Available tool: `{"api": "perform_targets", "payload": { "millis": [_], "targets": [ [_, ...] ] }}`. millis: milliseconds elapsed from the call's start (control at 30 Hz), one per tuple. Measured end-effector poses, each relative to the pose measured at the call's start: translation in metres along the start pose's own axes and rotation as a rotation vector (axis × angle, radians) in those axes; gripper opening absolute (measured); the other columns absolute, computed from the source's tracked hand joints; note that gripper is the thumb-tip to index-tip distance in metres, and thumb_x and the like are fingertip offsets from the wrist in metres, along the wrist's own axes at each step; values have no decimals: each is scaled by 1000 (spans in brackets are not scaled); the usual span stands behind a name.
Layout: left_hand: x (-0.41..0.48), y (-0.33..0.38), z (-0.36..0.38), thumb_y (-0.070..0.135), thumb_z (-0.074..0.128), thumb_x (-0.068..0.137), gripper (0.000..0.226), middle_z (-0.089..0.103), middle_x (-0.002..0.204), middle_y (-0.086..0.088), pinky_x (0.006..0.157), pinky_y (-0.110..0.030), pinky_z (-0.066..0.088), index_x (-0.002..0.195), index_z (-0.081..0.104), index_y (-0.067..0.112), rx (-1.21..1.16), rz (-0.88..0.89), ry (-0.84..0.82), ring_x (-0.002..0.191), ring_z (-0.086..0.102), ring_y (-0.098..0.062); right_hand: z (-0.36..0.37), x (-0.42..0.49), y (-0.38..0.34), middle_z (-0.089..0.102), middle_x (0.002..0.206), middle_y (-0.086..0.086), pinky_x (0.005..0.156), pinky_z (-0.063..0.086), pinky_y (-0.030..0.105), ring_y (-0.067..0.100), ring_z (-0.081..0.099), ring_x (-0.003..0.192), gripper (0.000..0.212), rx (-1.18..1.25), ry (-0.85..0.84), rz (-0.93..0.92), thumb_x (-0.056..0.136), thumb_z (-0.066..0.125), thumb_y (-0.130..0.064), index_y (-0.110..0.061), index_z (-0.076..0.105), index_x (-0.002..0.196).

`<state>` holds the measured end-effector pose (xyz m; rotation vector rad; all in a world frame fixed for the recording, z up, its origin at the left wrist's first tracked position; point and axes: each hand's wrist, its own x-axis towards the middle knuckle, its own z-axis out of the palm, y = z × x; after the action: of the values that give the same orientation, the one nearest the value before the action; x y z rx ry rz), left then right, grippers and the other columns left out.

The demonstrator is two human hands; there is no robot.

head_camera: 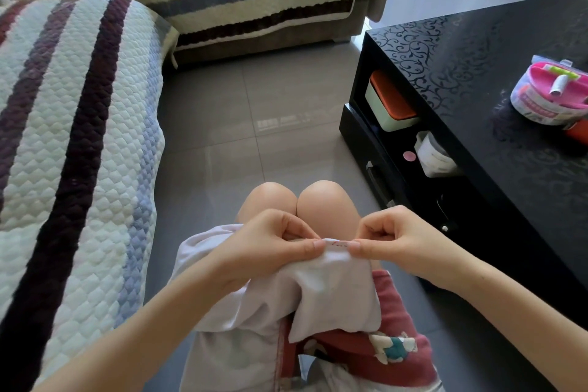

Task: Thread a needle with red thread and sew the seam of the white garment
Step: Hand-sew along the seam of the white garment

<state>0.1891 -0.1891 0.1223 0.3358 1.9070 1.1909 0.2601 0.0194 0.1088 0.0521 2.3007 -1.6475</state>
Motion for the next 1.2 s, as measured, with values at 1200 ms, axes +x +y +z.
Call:
{"api": "perform_targets", "payload": {
  "millis": [1200],
  "targets": [
    [6, -3, 9, 15, 68, 87, 10, 72, 69, 11, 64, -14, 49, 82, 77, 13, 112, 130, 108, 67, 62, 6, 33, -13, -4, 41, 46, -7, 40, 38, 31, 13, 35, 42, 16, -627, 293, -256, 76, 54, -19, -12, 60, 62]
  ]
}}
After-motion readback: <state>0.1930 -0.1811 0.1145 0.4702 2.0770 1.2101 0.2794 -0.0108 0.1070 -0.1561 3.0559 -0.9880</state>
